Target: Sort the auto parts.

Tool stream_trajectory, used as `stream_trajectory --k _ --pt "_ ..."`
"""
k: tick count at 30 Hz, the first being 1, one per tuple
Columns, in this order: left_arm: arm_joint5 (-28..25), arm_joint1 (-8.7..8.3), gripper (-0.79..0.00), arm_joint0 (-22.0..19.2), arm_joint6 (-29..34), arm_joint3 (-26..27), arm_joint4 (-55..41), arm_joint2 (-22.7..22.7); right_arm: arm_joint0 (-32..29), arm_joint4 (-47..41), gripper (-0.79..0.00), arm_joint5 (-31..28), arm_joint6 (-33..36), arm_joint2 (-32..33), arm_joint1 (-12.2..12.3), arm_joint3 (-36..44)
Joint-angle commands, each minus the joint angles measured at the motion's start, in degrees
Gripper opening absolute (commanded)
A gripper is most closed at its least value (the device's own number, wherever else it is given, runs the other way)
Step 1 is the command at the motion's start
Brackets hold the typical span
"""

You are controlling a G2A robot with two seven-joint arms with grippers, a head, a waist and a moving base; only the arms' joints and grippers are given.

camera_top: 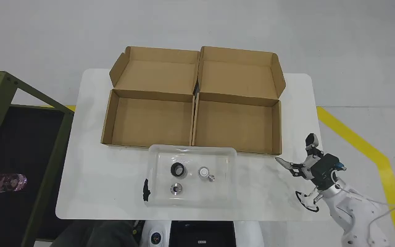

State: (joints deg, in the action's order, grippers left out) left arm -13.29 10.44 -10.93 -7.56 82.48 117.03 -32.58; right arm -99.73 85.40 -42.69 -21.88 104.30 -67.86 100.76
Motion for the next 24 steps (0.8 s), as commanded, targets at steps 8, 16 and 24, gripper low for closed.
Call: stream_trajectory --k 8,16,24 --pt "0.00 0.00 0.000 0.00 0.00 0.00 0.00 0.00 0.00 0.00 0.000 0.00 0.00 0.00 0.00 0.00" --pt "0.00 0.00 0.000 0.00 0.00 0.00 0.00 0.00 0.00 0.00 -0.001 0.00 0.00 0.00 0.00 0.00" --pt "0.00 0.00 0.000 0.00 0.00 0.00 0.00 0.00 0.84 0.39 0.000 -1.41 2.61 -1.17 0.23 1.07"
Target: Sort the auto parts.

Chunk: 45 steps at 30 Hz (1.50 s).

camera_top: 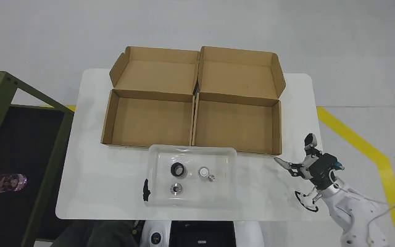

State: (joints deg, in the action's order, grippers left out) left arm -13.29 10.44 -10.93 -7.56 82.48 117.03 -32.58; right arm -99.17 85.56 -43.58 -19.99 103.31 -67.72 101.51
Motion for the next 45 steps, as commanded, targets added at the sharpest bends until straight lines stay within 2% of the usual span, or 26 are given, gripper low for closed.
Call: stream_trajectory --k 1,14,29,38,45 --pt "0.00 0.00 0.000 0.00 0.00 0.00 0.00 0.00 0.61 0.28 0.000 -1.57 1.23 -0.60 0.18 0.75" --pt "0.00 0.00 0.000 0.00 0.00 0.00 0.00 0.00 6.57 0.03 0.000 -14.42 10.86 -6.26 1.63 8.87" --pt "0.00 0.00 0.000 0.00 0.00 0.00 0.00 0.00 15.61 -5.54 0.000 -14.42 26.81 -26.43 4.48 13.33" --pt "0.00 0.00 0.000 0.00 0.00 0.00 0.00 0.00 21.02 -9.59 0.000 -14.42 34.04 -35.76 6.34 11.93" --pt "0.00 0.00 0.000 0.00 0.00 0.00 0.00 0.00 25.24 -12.29 0.000 -14.42 37.77 -41.12 6.76 8.97"
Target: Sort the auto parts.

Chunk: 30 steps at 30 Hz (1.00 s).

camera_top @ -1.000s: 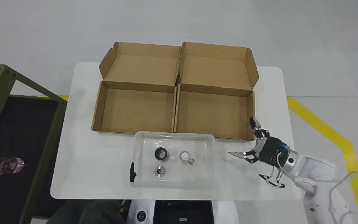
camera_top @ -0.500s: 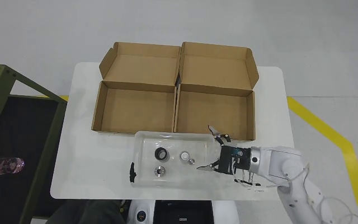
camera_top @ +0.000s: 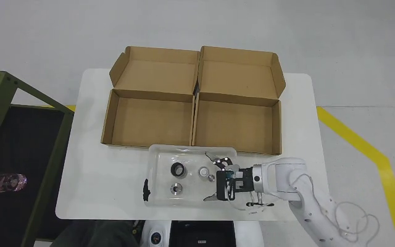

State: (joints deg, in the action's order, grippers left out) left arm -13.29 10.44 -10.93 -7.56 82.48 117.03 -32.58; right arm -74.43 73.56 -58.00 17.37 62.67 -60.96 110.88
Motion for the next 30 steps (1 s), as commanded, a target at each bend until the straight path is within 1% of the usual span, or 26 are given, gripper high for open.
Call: stream_trajectory --k 1,5,14,15,16,18,19,23,25,26,28,29,30 --pt "0.00 0.00 0.000 0.00 0.00 0.00 0.00 0.00 1.06 -0.63 0.000 0.00 0.92 -1.10 0.00 -0.83" --pt "0.00 0.00 0.000 0.00 0.00 0.00 0.00 0.00 3.04 -1.72 0.000 0.14 2.85 -3.10 -0.13 -2.56" --pt "0.00 0.00 0.000 0.00 0.00 0.00 0.00 0.00 6.21 -2.63 0.000 2.58 5.52 -6.13 -0.63 -6.47" --pt "0.00 0.00 0.000 0.00 0.00 0.00 0.00 0.00 6.43 -2.59 -0.012 2.79 5.69 -6.35 -0.66 -6.88" --pt "0.00 0.00 0.000 0.00 0.00 0.00 0.00 0.00 6.65 -2.56 -0.040 2.95 5.78 -6.56 -0.69 -7.24" --pt "0.00 0.00 0.000 0.00 0.00 0.00 0.00 0.00 7.06 -2.41 -0.132 3.33 5.97 -6.89 -0.74 -7.89" --pt "0.00 0.00 0.000 0.00 0.00 0.00 0.00 0.00 7.24 -2.25 -0.151 3.54 6.13 -7.06 -0.76 -8.17" --pt "0.00 0.00 0.000 0.00 0.00 0.00 0.00 0.00 7.86 -1.84 -0.394 4.13 6.18 -7.75 -0.85 -9.08" --pt "0.00 0.00 0.000 0.00 0.00 0.00 0.00 0.00 8.11 -1.79 -0.456 4.25 6.08 -8.05 -0.88 -9.43" --pt "0.00 0.00 0.000 0.00 0.00 0.00 0.00 0.00 8.23 -1.70 -0.471 4.21 6.09 -8.21 -0.89 -9.53" --pt "0.00 0.00 0.000 0.00 0.00 0.00 0.00 0.00 8.44 -1.68 -0.566 4.19 6.02 -8.44 -0.90 -9.68" --pt "0.00 0.00 0.000 0.00 0.00 0.00 0.00 0.00 8.52 -1.91 -0.653 4.03 5.58 -8.55 -0.91 -9.63" --pt "0.00 0.00 0.000 0.00 0.00 0.00 0.00 0.00 8.56 -2.58 -0.776 3.53 4.67 -8.64 -0.93 -9.79"
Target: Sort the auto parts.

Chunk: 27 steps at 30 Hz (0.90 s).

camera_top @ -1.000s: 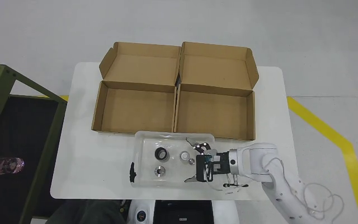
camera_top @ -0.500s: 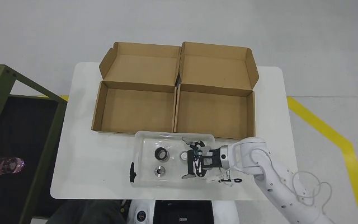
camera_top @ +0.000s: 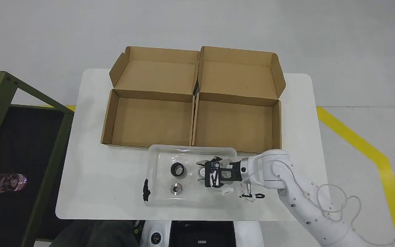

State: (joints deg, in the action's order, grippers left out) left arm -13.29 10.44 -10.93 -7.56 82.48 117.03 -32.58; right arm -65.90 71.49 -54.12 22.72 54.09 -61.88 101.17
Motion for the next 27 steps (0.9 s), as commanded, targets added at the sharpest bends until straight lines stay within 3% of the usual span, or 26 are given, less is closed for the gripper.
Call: stream_trajectory --k 1,18,27 --pt "0.00 0.00 0.000 0.00 0.00 0.00 0.00 0.00 0.26 -0.18 -0.785 -0.57 -0.74 -0.02 0.02 -0.04" --pt "0.00 0.00 0.000 0.00 0.00 0.00 0.00 0.00 -0.87 -0.90 -0.785 -3.77 -11.00 4.79 1.15 7.69" --pt "0.00 0.00 0.000 0.00 0.00 0.00 0.00 0.00 0.09 -3.89 -0.785 -3.55 -16.92 11.47 1.91 7.99"
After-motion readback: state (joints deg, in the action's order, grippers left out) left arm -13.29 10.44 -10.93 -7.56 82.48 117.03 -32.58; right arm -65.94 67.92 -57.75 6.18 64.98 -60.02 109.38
